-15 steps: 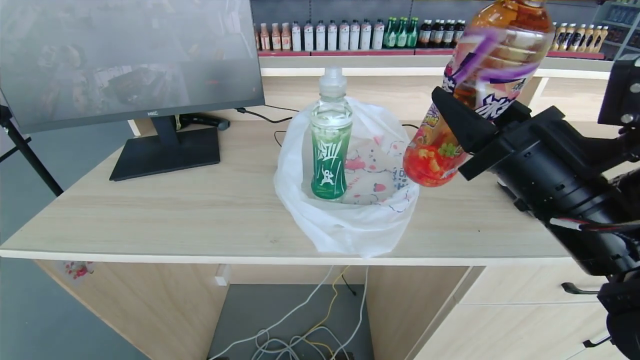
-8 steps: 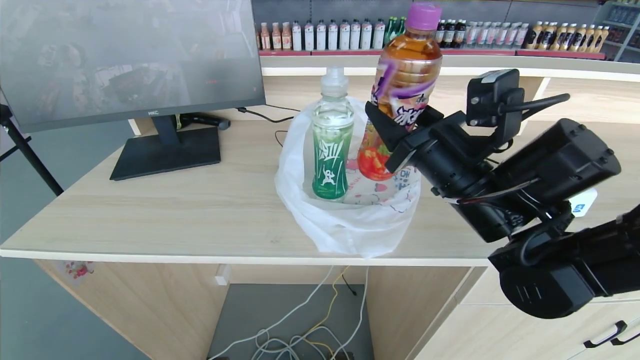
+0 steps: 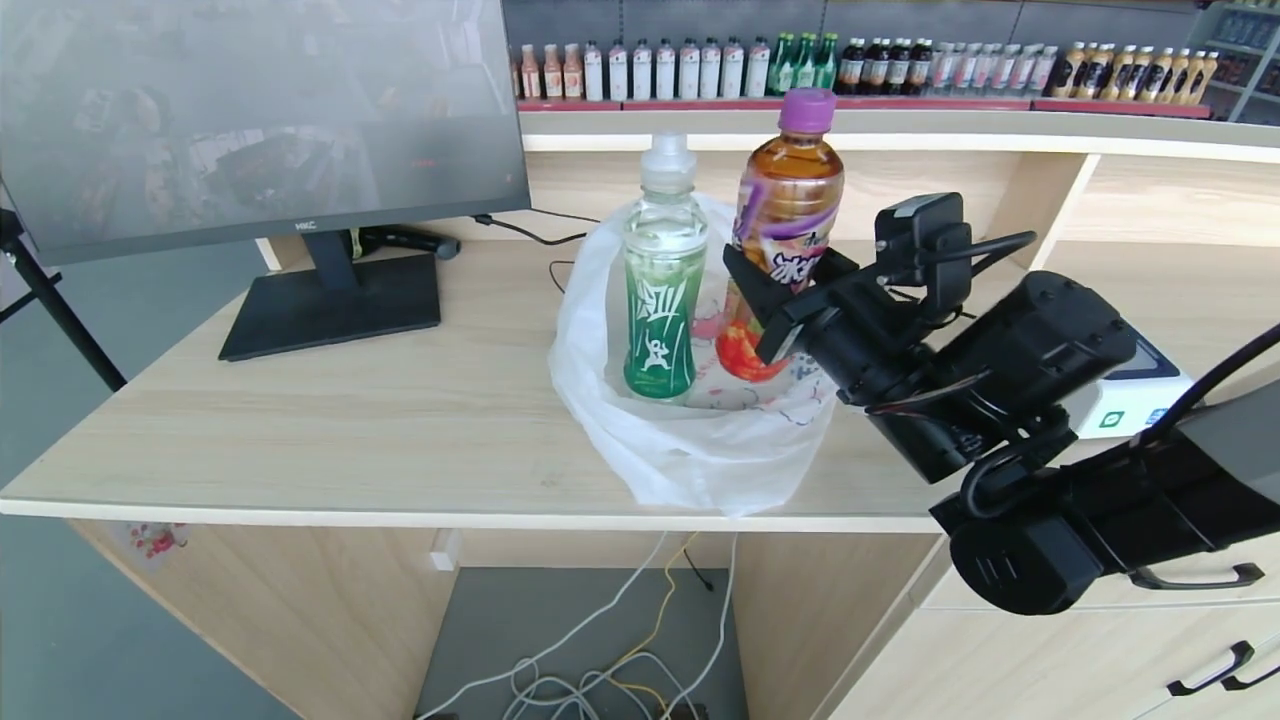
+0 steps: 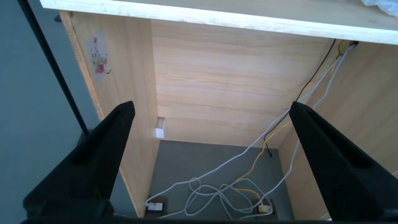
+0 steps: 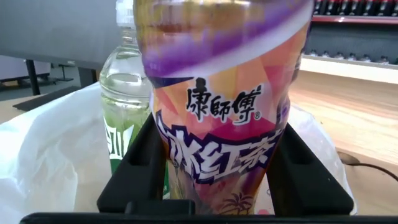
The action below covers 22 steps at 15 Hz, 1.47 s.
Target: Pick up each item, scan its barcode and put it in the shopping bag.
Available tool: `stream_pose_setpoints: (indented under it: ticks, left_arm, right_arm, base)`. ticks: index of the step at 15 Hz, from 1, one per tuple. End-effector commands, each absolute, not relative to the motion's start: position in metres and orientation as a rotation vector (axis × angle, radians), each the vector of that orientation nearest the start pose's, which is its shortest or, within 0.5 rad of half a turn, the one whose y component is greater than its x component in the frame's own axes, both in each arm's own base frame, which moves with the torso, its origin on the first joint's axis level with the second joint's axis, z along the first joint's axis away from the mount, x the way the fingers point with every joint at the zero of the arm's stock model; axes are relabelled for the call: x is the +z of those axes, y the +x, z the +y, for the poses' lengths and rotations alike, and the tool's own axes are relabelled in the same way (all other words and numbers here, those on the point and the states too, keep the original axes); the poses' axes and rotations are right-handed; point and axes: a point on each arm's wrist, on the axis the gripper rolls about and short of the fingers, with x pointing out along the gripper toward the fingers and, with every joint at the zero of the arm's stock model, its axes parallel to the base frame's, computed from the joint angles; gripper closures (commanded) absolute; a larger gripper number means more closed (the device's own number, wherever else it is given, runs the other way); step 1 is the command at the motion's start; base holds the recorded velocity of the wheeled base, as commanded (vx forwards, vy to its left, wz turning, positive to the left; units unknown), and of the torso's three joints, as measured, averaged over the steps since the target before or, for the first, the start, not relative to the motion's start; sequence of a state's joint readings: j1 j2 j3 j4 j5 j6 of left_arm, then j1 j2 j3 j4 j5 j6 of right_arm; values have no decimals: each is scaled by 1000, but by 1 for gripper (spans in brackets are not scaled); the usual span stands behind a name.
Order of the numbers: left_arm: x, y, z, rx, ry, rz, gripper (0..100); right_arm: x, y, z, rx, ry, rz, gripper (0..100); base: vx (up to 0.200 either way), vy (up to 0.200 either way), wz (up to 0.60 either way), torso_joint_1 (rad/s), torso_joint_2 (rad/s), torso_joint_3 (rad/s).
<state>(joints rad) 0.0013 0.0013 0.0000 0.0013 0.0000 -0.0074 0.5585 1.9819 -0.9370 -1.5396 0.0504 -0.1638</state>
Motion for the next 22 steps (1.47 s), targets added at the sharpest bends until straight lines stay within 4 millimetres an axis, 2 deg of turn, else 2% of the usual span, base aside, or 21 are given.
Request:
stream_pose_setpoints:
  ticks: [1,4,6,9,13,17,22]
  left_arm:
    - [75,-23,0,0,-8,3,0]
    - [75,-23,0,2,-8,3,0]
    - [75,-23,0,2,-8,3,0]
    - [75,-23,0,2,-8,3,0]
    - [75,-23,0,2,-8,3,0]
    - [76,-23,0,2,-8,2,0]
    - [75,-23,0,2,-8,3,0]
  right_arm:
    - [206,310,195,552,-32,-523,100]
    - [198,316,192,537,-38,-503,100]
    - [186,332,184,503,-51,-482,100]
    - [187,341,189,498,-49,-500,100]
    - [186,333,205,506,-24,-493,100]
    - [179,339,207,501,-22,-482,100]
    - [177,350,200,469,-26,-485,100]
  base:
    - [0,0,0,0,0,0]
    - [0,0,0,0,0,0]
    - [0,0,0,0,0,0]
    - [0,0,0,0,0,0]
    - [0,0,0,0,0,0]
    - [0,0,0,0,0,0]
    - [0,0,0,0,0,0]
